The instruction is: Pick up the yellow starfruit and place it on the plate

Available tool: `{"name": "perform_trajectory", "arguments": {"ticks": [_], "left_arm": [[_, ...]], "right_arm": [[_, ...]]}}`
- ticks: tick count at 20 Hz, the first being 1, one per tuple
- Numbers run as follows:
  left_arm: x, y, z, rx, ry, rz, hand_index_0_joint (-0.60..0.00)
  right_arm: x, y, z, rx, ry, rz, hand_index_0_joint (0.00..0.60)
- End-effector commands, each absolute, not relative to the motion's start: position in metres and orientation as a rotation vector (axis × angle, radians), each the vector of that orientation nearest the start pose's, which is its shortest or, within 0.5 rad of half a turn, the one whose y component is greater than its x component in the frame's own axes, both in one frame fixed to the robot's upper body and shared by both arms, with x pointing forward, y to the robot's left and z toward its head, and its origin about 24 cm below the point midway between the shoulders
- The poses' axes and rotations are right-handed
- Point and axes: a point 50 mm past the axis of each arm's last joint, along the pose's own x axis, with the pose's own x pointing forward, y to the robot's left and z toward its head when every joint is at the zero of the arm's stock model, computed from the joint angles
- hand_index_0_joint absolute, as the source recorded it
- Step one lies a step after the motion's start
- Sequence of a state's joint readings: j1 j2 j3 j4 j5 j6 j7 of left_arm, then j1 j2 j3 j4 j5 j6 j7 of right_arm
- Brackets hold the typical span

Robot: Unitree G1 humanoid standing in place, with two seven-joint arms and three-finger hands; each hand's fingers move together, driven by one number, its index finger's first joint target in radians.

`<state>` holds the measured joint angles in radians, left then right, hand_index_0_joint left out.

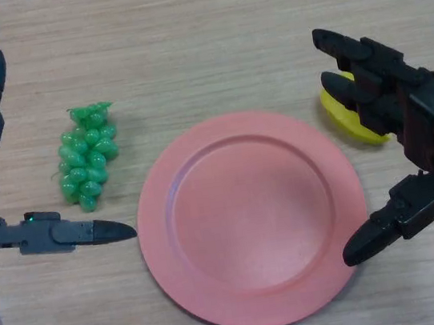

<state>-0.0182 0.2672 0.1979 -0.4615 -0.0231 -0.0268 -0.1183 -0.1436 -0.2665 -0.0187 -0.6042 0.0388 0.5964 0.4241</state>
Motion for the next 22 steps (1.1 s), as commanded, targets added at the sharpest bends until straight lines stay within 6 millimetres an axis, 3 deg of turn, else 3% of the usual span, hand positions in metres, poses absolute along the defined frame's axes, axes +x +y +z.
{"name": "perform_trajectory", "arguments": {"ticks": [1, 6, 11, 18, 22], "left_arm": [[0.216, 0.212, 0.195, 0.359, -0.710, 0.015, 0.000], [0.217, 0.222, 0.195, 0.345, -0.723, 0.047, 0.000], [0.221, 0.216, 0.193, 0.343, -0.711, 0.012, 0.000], [0.230, 0.200, 0.184, 0.332, -0.656, -0.045, 0.000], [0.232, 0.198, 0.179, 0.306, -0.621, -0.053, 0.000]], "right_arm": [[0.237, -0.150, 0.185, -0.266, -0.292, 0.471, 0.000], [0.232, -0.145, 0.184, -0.339, -0.394, 0.408, 0.000], [0.235, -0.153, 0.182, -0.383, -0.442, 0.358, 0.000], [0.271, -0.177, 0.187, -0.613, -0.535, 0.231, 0.000], [0.288, -0.187, 0.185, -0.622, -0.539, 0.199, 0.000]]}}
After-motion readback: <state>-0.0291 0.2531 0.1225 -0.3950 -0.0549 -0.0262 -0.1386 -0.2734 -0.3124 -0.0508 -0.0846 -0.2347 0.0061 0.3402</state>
